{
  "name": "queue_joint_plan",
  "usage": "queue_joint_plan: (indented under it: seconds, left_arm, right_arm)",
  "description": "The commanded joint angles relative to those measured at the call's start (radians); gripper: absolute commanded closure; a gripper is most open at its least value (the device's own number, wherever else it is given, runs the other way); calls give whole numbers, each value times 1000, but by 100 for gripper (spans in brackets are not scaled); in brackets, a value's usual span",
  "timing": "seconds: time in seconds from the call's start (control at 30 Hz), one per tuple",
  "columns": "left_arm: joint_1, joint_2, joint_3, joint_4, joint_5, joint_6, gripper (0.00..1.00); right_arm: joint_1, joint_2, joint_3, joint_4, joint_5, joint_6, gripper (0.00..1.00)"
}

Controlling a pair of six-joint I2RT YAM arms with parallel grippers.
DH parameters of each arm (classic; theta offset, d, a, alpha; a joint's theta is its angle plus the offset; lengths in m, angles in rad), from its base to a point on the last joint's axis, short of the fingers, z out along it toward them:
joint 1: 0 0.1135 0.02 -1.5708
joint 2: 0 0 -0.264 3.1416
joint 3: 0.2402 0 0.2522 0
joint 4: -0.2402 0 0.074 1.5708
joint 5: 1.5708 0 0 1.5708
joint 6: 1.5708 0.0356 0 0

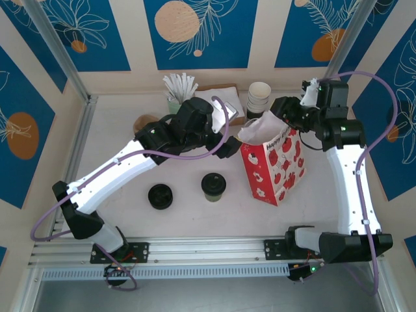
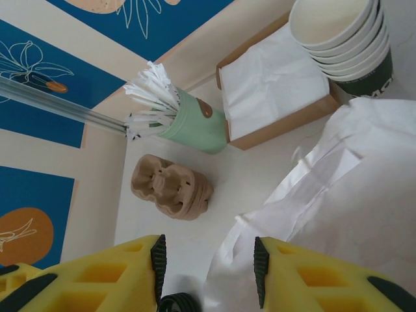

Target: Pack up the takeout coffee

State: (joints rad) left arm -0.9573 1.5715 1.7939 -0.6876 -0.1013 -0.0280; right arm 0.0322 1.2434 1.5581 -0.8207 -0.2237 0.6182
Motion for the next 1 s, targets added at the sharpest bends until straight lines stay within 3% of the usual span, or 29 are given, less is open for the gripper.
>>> queue_joint_plan:
  seconds: [0.0,0.27,0.63,0.97]
  left_arm:
    - [12,-36,-13,11,-23,-4,3]
    - [15,-56,-40,24,-31,-7,3]
    - [20,-36,-33,33,-8,-9,3]
    - [19,-33,-39,40,9,-20,3]
  right_arm:
    - [16,22,48,45,-30,21,57]
    - [4,14,-5,28,4,24,57]
    - [-134,-135,-226,-71,12,-36,55]
    - [-167,-168,-272,-171,89,-119,43]
